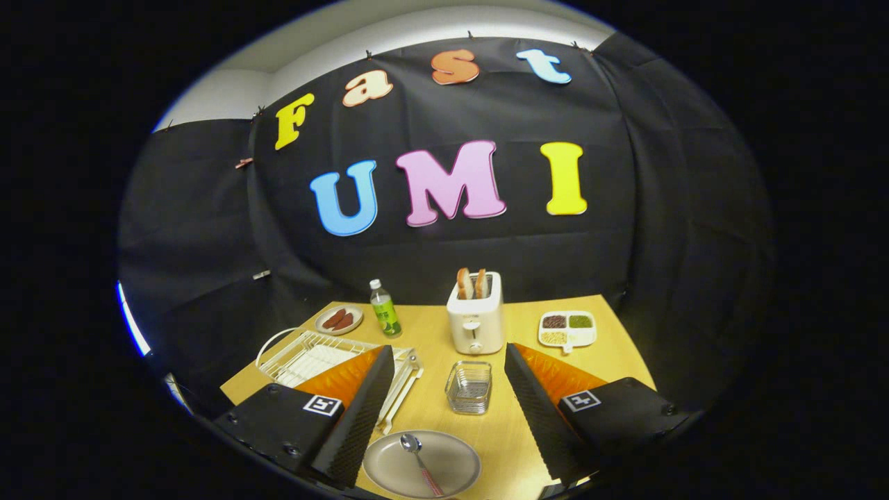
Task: Take the plate from the dish rack, then take the spoon from the basket and place it into the plate.
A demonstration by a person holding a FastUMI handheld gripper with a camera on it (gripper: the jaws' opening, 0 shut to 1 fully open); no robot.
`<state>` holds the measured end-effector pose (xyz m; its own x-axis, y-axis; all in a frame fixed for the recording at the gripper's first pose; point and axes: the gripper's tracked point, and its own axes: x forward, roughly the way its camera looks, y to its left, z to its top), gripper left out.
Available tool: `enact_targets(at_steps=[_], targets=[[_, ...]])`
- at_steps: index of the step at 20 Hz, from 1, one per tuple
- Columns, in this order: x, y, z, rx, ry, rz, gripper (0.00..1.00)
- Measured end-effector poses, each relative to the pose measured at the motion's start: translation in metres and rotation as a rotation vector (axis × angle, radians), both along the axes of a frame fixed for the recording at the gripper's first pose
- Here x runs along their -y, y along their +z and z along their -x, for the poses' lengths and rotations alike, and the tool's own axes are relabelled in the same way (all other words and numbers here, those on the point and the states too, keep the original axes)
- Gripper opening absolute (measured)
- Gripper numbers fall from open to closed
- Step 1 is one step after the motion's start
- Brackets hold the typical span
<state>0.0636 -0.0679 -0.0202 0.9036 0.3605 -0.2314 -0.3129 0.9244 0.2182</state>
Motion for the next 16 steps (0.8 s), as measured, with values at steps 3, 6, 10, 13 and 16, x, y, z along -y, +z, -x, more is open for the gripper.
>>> enact_targets(at_steps=[3,6,10,13,16], targets=[[0.019,0.036,0.002,0.063,-0.089,-0.013,0.98],[0.036,0.069,0.006,0.133,-0.169,0.002,0.98],[0.041,0.086,0.021,0.168,-0.224,0.002,0.98],[0.047,0.079,0.027,0.168,-0.274,0.008,0.98],[0.047,0.067,0.031,0.131,-0.3,-0.016,0.99]])
